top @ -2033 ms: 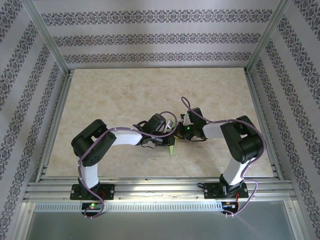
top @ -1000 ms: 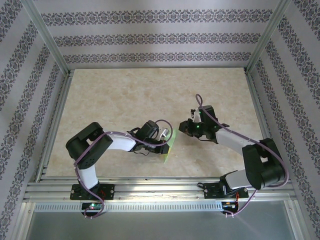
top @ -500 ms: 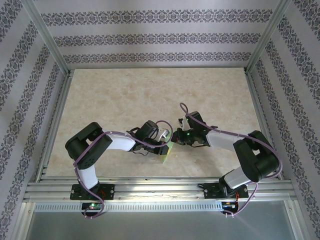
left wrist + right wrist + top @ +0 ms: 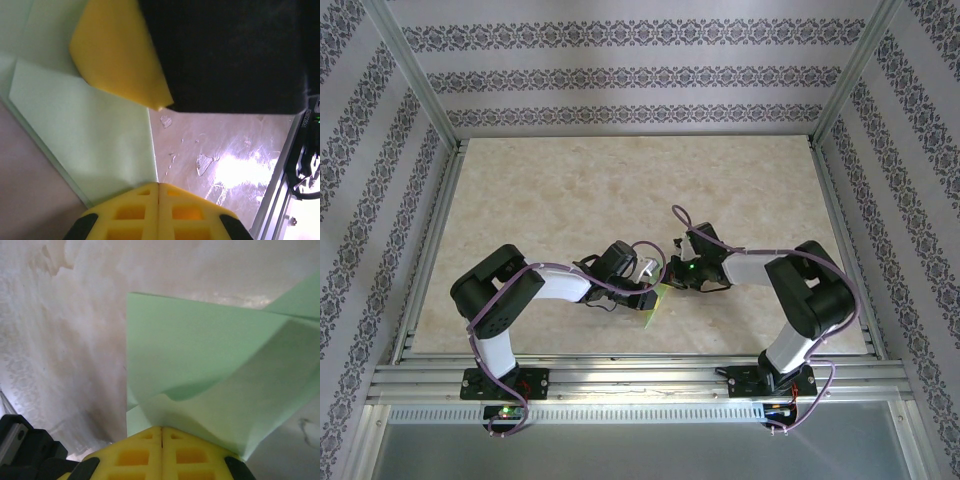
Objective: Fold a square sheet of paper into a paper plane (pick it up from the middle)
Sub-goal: Fold the wing for the fifth time at the center of the table.
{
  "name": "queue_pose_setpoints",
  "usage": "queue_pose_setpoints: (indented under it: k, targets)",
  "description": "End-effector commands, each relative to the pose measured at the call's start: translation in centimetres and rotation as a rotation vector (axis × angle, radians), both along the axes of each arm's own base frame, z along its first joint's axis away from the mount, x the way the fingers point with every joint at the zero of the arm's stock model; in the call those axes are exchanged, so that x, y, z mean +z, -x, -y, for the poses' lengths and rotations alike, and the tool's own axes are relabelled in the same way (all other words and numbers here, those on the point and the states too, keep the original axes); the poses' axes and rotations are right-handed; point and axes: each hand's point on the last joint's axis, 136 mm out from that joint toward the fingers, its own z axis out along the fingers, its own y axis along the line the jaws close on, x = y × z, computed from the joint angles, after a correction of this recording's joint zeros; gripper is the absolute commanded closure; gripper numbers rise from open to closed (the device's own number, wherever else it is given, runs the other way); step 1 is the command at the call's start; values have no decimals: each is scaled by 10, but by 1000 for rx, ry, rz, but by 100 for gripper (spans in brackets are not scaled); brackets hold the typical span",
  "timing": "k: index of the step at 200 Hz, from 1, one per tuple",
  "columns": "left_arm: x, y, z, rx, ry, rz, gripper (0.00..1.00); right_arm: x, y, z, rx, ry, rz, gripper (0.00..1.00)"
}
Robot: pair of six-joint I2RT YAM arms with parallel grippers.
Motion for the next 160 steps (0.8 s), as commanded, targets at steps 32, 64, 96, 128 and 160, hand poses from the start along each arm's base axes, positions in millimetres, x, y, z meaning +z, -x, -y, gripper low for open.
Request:
queue_pose_setpoints:
  k: [32,64,96,128,160]
  targets:
    - [-52,43,-54,-9,-237,-180,100,-8,-28,13,-43,12,37,94]
    - [-54,45,-57,-9,-244,-184,100,-5,-38,20,-64,9,38,94]
    - [-53,45,-57,-8,-245,-182,100,-4,-50,32,-104,52,55,93]
    - [-53,46,-58,-7,-244,-181,100,-16,-59,48,-160,107,35,93]
    - [-52,46,-59,-5,-243,-177,100,-14,-72,58,-200,121,53,93]
